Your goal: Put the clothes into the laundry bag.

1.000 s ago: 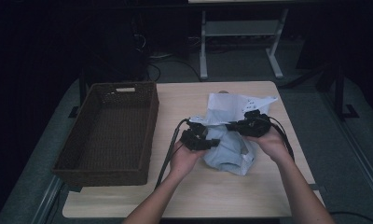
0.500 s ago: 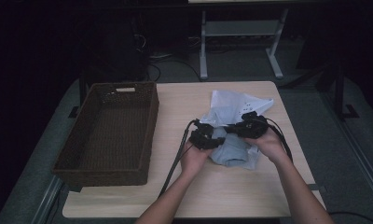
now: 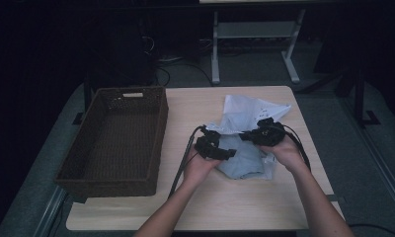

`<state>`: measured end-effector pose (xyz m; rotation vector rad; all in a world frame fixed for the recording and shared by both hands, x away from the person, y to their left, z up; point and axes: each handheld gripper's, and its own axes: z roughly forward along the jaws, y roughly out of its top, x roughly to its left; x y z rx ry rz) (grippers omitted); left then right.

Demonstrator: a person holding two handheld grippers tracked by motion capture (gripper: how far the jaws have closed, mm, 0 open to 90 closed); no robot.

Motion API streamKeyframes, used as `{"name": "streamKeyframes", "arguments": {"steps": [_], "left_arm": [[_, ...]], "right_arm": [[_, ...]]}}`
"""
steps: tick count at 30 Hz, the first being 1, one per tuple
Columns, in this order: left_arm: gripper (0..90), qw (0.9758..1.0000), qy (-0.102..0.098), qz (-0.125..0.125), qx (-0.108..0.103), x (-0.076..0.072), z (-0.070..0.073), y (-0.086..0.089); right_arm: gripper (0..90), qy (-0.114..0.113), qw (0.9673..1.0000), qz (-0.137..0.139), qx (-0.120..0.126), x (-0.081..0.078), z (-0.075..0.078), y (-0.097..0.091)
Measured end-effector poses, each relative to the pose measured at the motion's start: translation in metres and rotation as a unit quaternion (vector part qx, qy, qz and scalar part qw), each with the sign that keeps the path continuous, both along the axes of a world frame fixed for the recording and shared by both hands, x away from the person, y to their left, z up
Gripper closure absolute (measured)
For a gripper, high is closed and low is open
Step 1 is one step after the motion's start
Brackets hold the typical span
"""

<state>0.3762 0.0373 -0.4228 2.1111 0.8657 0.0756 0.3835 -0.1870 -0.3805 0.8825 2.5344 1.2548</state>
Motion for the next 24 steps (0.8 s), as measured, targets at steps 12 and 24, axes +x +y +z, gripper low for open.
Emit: {"name": "streamKeyframes", "arguments": {"steps": [12, 24], "left_arm": [[30.5, 0.9977, -0.051, 0.021, 0.039, 0.003, 0.013, 0.049], [36.6, 0.9971, -0.021, 0.038, 0.062, 0.035, -0.020, 0.057]], "right_arm": [[87.7, -0.001, 1.0000, -0.004, 0.000, 0.000, 0.000, -0.003], [87.6, -0.001, 1.0000, -0.009, 0.004, -0.002, 0.002, -0.011]]}}
